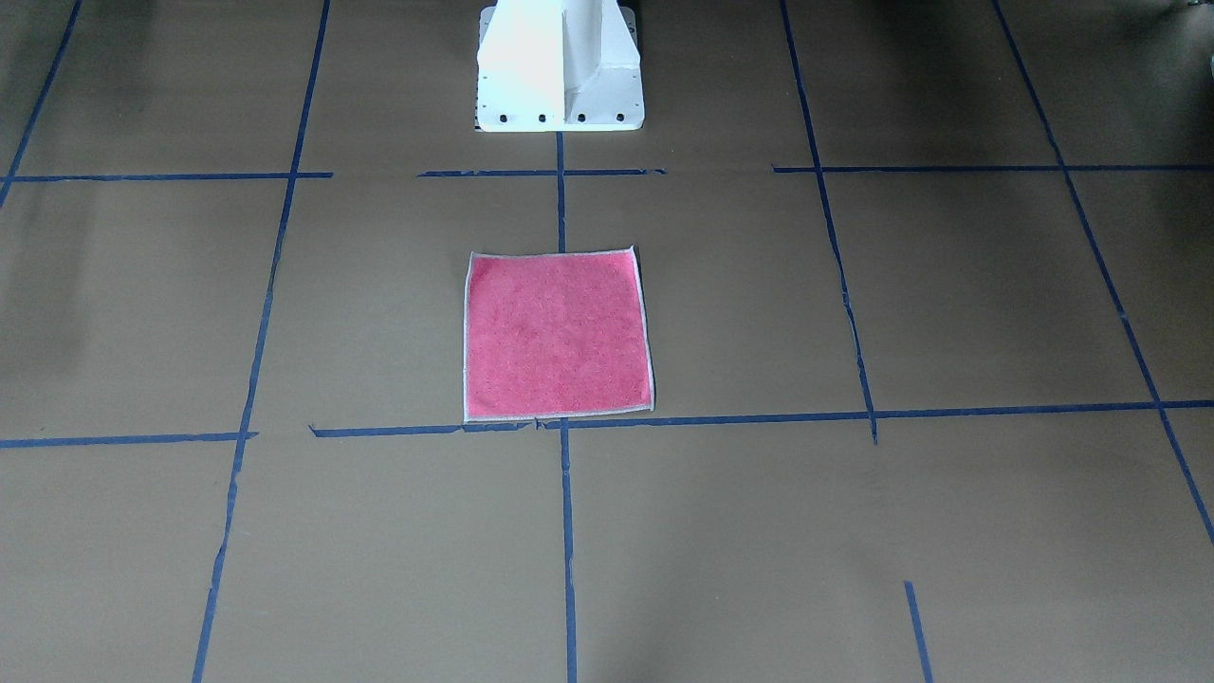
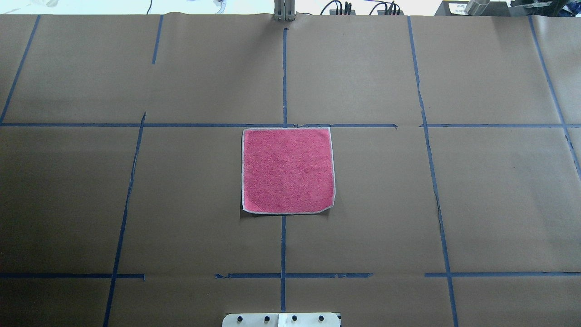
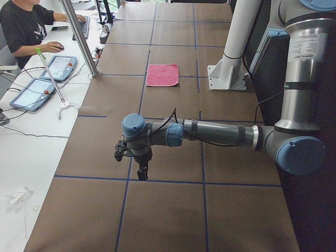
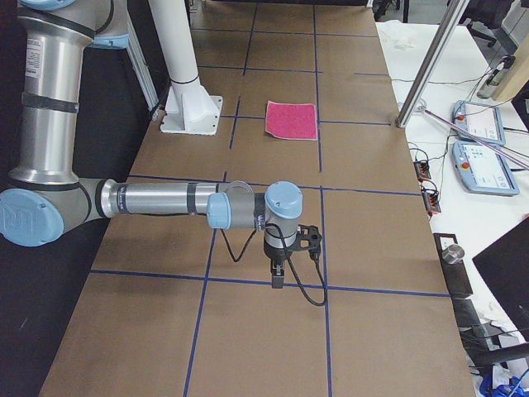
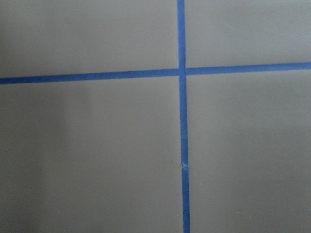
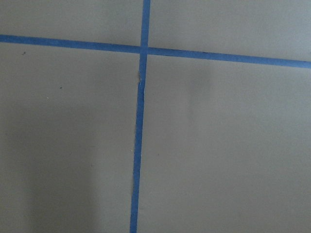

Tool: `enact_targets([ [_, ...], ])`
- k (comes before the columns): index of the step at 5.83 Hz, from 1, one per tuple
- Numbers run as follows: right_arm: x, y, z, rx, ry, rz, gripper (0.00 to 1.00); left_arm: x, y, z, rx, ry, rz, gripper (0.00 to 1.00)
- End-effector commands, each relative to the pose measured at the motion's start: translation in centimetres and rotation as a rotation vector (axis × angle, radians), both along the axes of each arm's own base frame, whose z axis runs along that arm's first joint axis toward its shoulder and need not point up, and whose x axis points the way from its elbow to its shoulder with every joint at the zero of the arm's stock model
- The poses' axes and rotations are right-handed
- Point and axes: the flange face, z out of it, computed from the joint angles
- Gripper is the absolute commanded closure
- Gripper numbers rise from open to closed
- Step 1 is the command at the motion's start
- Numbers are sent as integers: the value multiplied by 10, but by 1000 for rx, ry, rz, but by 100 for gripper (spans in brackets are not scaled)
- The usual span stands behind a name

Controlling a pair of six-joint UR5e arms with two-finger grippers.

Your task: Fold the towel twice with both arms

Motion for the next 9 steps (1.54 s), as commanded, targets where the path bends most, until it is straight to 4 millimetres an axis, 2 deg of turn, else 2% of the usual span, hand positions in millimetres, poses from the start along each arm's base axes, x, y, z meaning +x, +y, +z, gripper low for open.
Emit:
enact_targets([
  [1, -11, -36, -38, 76, -17, -12, 0, 34, -49, -59, 26, 35, -28, 0],
  [2, -49, -71, -77, 123, -19, -43, 0, 66, -80, -108, 18, 39, -11, 0],
  [3, -99, -96, -108, 127, -16, -50, 0, 104, -101, -170, 2, 47, -15, 0],
  [4, -149, -111, -140, 100, -24, -15, 0, 156, -107, -210, -18, 59, -16, 0],
  [5, -197, -116, -174, 60, -54, 31, 0, 205, -109, -260, -59, 84, -60, 0],
  [6, -268, -113, -223, -17, -100, 97, 0, 270, -87, -308, -130, 106, -101, 0],
  [7, -329, -104, -268, -63, -123, 158, 0, 319, -71, -355, -187, 135, -133, 0],
  [8, -380, -87, -304, -106, -148, 197, 0, 366, -50, -395, -254, 154, -156, 0],
  [9, -421, -58, -332, -142, -165, 246, 0, 397, -34, -429, -294, 160, -199, 0],
])
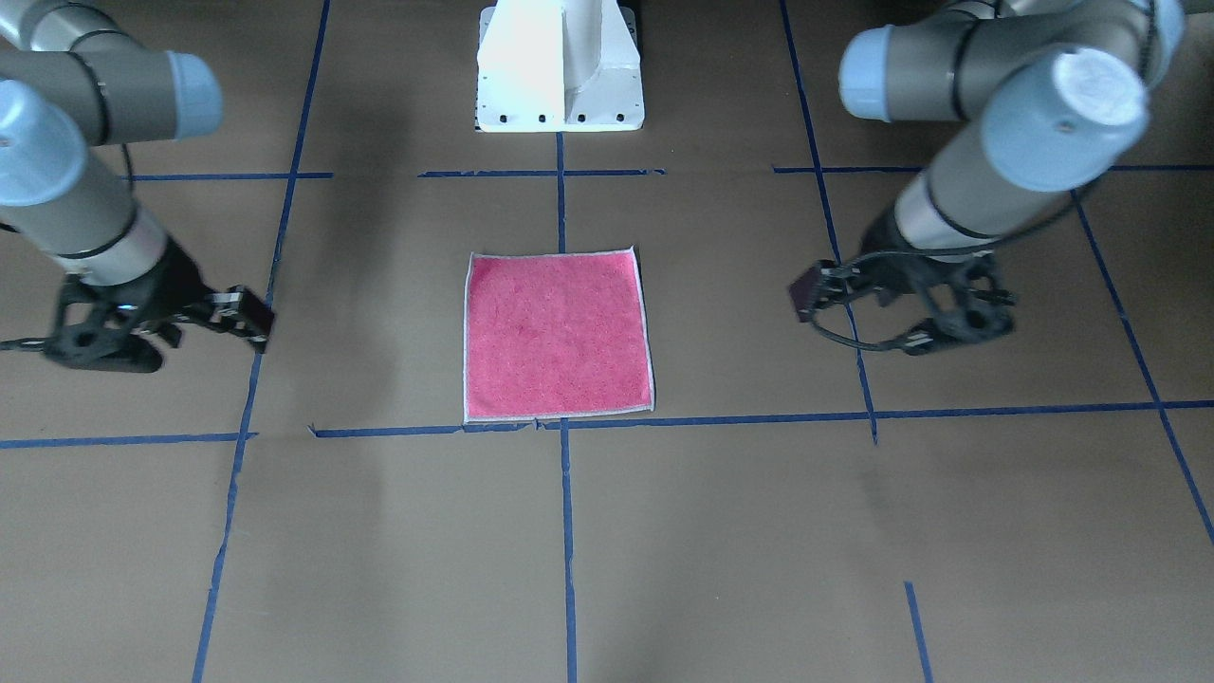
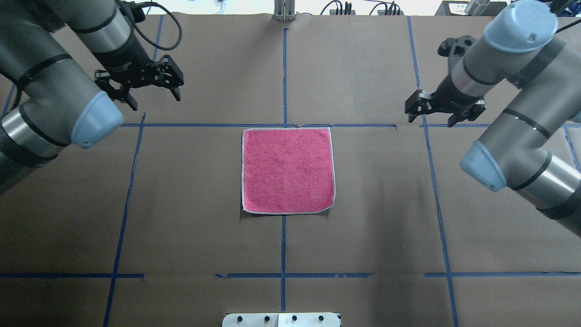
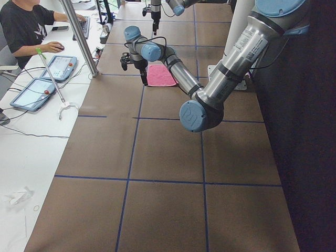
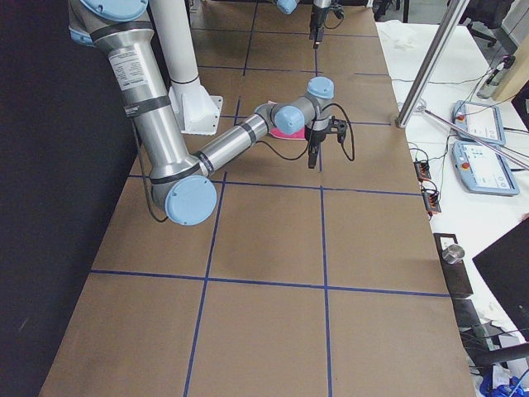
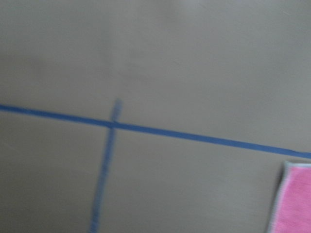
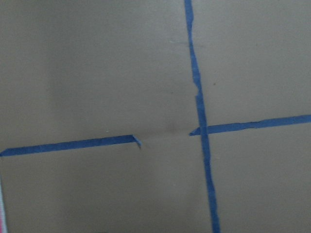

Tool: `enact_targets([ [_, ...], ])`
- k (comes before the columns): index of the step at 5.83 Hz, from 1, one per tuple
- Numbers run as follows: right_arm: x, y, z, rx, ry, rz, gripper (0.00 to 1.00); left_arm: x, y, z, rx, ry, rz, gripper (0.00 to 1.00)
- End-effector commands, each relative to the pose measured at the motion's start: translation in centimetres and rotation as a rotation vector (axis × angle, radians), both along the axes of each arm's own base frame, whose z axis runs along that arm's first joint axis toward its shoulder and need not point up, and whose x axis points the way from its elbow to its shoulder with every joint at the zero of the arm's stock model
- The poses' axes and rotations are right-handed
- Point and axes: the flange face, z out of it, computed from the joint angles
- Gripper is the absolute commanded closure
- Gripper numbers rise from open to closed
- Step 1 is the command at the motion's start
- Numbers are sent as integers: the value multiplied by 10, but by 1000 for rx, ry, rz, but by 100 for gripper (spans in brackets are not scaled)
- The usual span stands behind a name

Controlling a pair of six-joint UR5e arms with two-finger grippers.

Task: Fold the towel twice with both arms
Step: 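Move both grippers down to the two nearer corners of the pink towel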

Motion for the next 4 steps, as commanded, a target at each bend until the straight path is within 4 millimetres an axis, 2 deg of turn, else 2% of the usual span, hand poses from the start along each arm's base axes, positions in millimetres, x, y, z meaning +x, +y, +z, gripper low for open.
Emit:
enact_targets([
  [1, -71, 59, -45, -53, -27, 66, 0, 93, 56, -50, -62, -43, -68, 0],
  [3, -109, 119, -66, -71, 12, 78, 0, 156, 110, -49, -176, -102, -155, 0],
  [4, -124, 145, -72, -54, 14, 81, 0, 178, 130, -42, -258, -133, -206, 0],
])
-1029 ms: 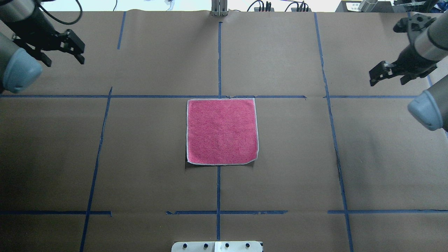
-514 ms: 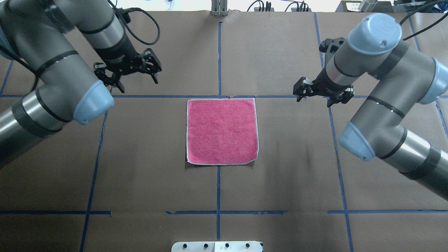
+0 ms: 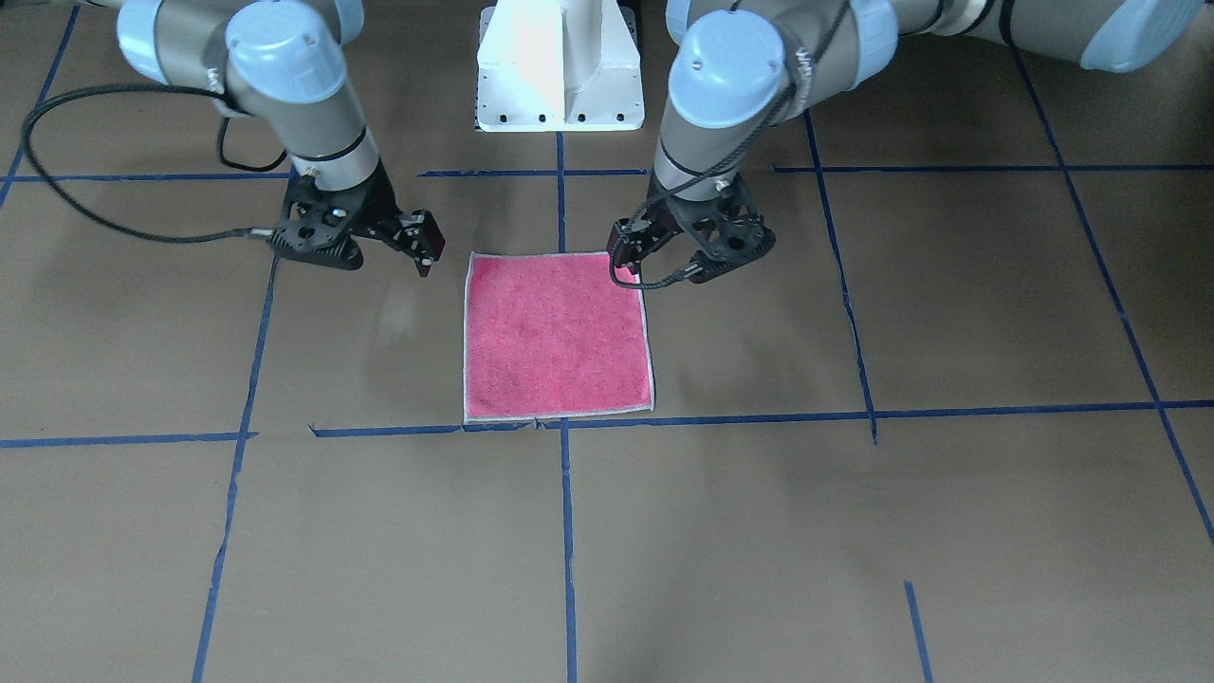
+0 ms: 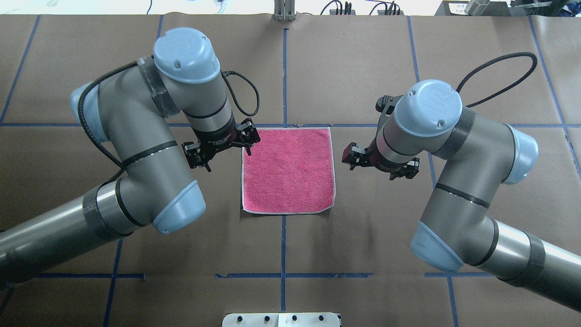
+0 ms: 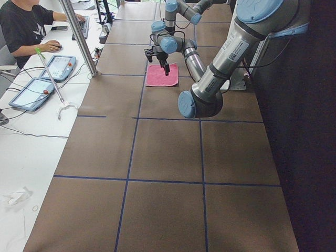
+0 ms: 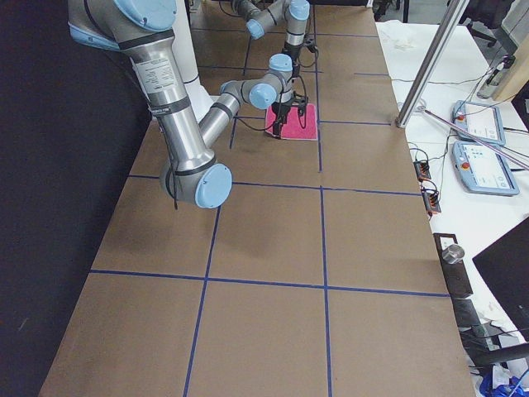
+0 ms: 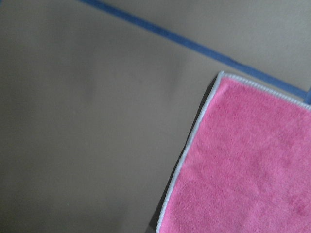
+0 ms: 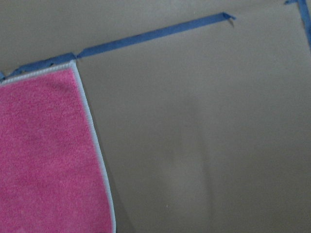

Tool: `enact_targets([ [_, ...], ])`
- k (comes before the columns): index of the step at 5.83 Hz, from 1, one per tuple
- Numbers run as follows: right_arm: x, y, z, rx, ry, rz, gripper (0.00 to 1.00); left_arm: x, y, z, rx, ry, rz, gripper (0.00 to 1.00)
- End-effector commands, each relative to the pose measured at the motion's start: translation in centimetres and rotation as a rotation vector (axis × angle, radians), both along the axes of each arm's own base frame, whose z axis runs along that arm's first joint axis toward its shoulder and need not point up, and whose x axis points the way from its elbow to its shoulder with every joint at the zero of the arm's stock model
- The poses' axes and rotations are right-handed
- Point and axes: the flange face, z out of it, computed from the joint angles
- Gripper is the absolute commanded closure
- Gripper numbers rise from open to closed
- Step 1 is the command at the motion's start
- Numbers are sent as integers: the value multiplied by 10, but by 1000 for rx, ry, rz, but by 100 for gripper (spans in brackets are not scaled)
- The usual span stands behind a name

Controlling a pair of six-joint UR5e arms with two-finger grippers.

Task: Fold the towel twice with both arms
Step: 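Move both grippers down to the two nearer corners of the pink towel, then close both grippers on the nearer towel corners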

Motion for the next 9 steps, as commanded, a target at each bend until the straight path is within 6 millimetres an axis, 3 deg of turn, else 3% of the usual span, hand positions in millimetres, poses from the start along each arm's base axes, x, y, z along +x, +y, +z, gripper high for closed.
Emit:
enact_targets([
  [1, -34, 49, -8, -20, 11, 27, 0, 43, 44, 4, -98, -41, -76, 0],
  [2, -49, 69, -7, -35, 18, 37, 0, 48, 50, 5, -116, -22, -94, 0],
  [4, -73, 73, -10, -56, 25, 45, 0, 55, 57, 27, -130, -9, -104, 0],
  [5, -87, 66, -18, -59, 20, 50, 0, 59, 54, 37, -132, -20, -107, 0],
  [6, -76, 48, -17, -58, 23, 78, 0, 62, 53, 48, -129, -13, -107, 0],
  [7, -64, 24, -8, -67, 40, 113, 0, 63, 53, 49, -128, -10, -105, 0],
  [8, -71, 12, 9, -84, 74, 119, 0, 66, 58, 50, -129, -12, -97, 0],
  [9, -75, 8, 12, -77, 47, 123, 0, 69, 58, 54, -131, -19, -94, 0],
])
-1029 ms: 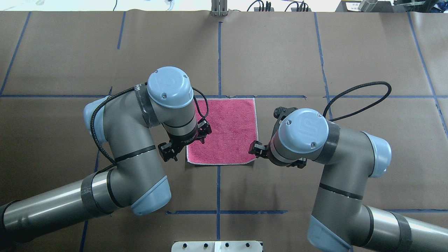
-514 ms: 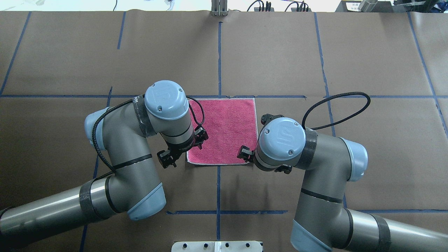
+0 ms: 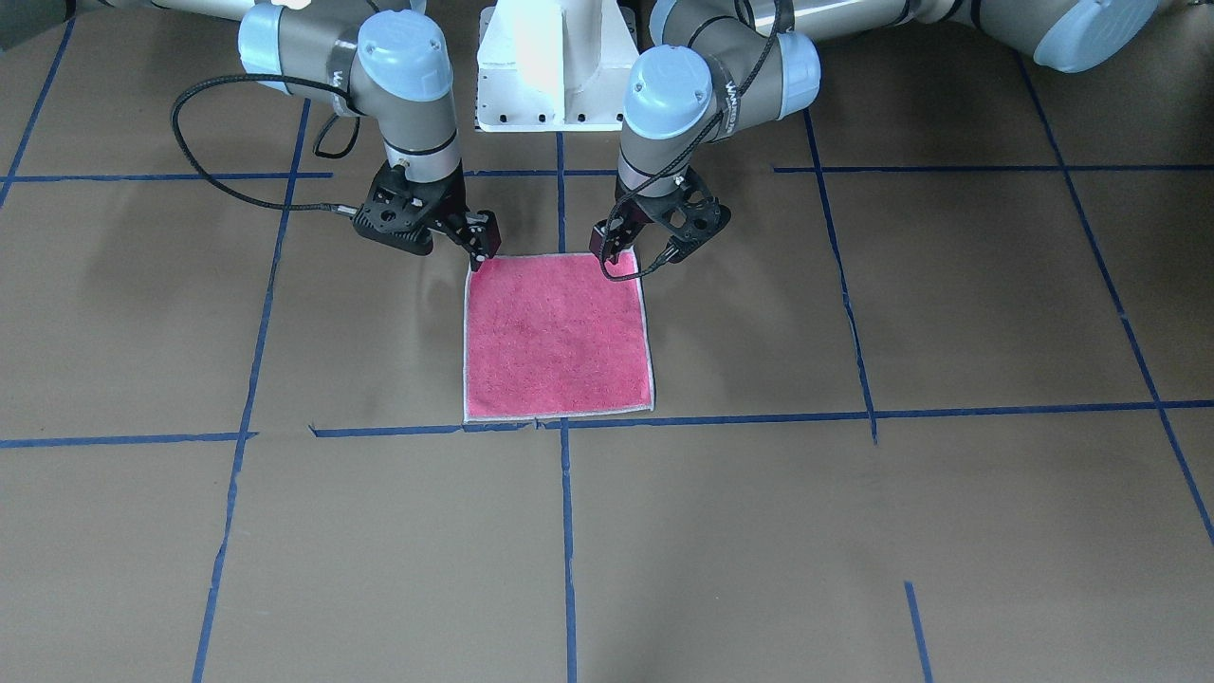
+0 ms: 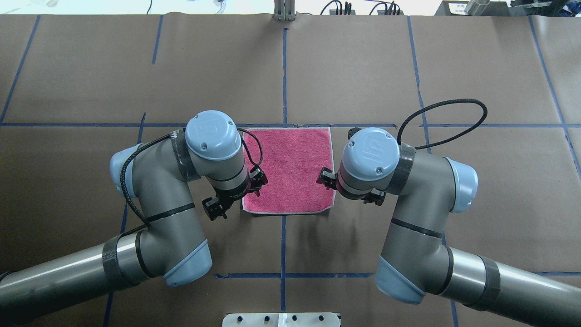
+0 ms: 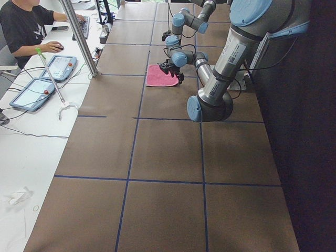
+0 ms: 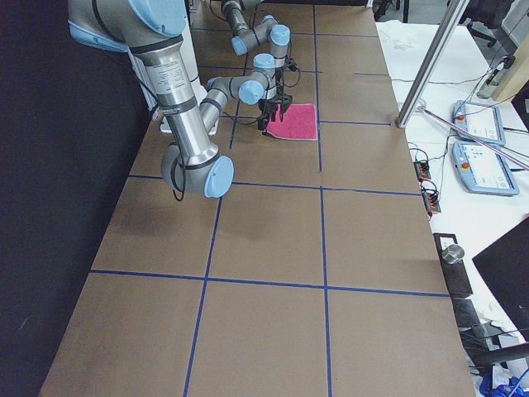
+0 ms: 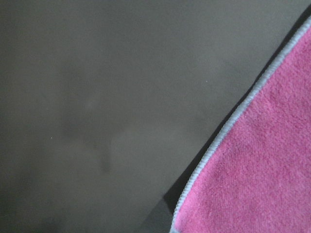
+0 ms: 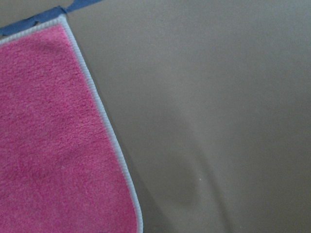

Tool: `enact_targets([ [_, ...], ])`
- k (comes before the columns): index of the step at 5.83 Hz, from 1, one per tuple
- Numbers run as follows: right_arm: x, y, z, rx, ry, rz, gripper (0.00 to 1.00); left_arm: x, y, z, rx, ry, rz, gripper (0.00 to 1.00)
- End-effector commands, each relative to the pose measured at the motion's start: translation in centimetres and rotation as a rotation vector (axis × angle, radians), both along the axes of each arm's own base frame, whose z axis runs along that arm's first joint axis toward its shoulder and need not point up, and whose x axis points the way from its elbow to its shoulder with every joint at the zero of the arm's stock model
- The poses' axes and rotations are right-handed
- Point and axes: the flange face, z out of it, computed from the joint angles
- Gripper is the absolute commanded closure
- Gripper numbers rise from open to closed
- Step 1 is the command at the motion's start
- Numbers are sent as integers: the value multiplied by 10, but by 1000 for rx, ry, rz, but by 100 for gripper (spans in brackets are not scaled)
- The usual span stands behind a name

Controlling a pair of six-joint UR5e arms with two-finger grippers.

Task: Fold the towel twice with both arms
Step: 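Close both grippers on the nearer towel corners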

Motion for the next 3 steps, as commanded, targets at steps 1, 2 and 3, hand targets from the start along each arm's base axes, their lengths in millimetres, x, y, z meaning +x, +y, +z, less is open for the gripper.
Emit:
enact_targets([
  [1, -15, -11, 18, -3, -26, 1, 0, 5, -1, 6, 6, -16, -2, 0],
  [2, -17, -11, 15, -2, -54, 0, 0, 7, -3, 8, 17, -10, -6, 0],
  [3, -20, -7, 15, -3, -57, -10, 0, 9, -2, 10, 17, -13, -2, 0],
])
